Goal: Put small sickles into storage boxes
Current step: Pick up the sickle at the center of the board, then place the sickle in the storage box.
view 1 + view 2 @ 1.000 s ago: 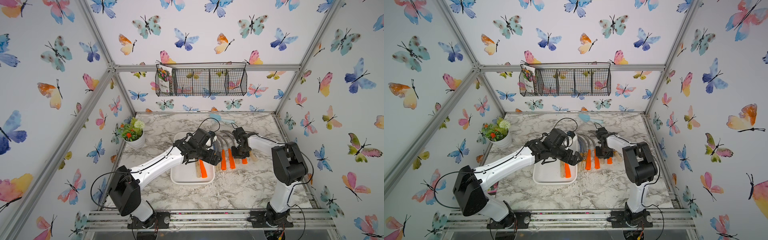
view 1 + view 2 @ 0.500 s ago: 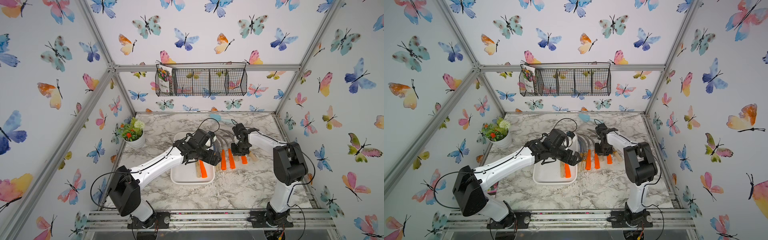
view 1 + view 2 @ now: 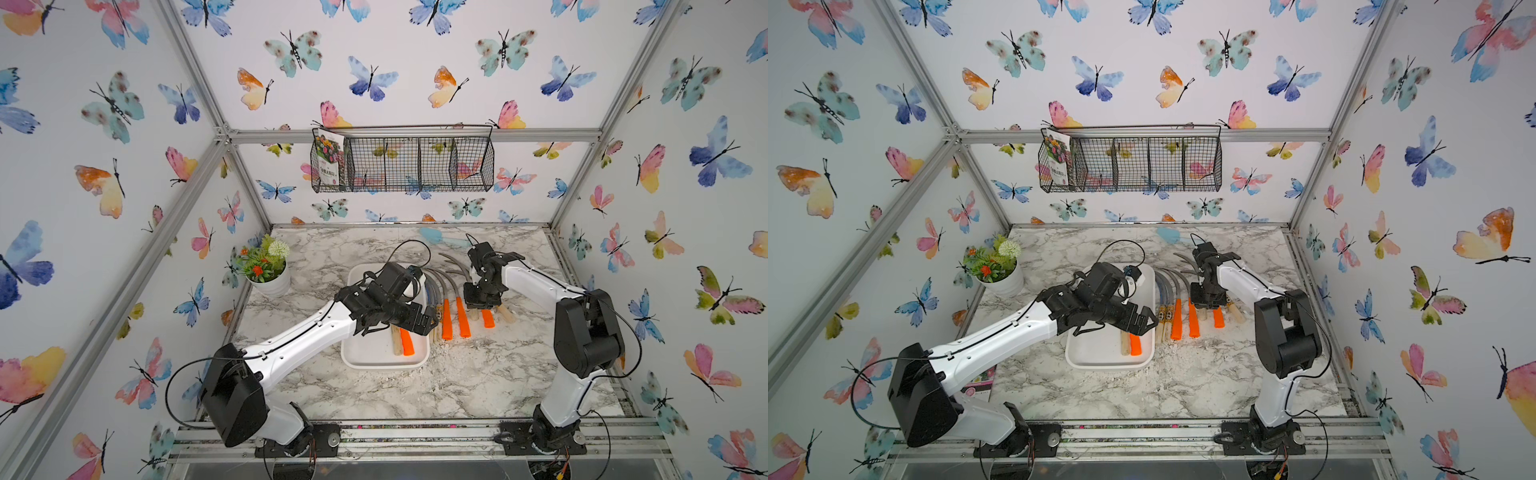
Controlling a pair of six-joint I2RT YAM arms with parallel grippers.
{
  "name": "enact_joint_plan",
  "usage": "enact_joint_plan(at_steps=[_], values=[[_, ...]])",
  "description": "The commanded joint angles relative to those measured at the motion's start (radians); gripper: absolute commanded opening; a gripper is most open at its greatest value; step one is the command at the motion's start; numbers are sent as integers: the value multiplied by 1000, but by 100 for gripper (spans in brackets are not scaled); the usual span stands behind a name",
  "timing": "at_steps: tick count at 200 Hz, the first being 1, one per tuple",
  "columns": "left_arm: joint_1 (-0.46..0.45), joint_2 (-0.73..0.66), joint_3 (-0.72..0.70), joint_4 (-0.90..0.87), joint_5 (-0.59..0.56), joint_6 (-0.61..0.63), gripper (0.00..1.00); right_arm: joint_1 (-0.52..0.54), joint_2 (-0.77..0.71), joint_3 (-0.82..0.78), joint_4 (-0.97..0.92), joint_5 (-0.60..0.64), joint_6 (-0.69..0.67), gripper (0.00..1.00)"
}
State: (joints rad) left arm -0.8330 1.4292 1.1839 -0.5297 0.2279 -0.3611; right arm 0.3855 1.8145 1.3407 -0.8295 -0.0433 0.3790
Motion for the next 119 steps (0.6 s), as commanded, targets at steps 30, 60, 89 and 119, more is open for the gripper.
enact_joint_plan(at_steps=[30, 60, 89, 119], values=[[3, -104, -67, 14, -21, -42, 98, 42, -49, 52, -46, -14, 35, 1], [5, -147, -102, 7, -37, -49, 98, 73, -49, 79, -61, -10, 60, 1], [4, -188, -131, -5, -58, -55, 98, 112, -44, 122, -81, -7, 80, 1], [3, -226, -155, -22, -80, -64, 98, 150, -30, 172, -106, -5, 97, 1]])
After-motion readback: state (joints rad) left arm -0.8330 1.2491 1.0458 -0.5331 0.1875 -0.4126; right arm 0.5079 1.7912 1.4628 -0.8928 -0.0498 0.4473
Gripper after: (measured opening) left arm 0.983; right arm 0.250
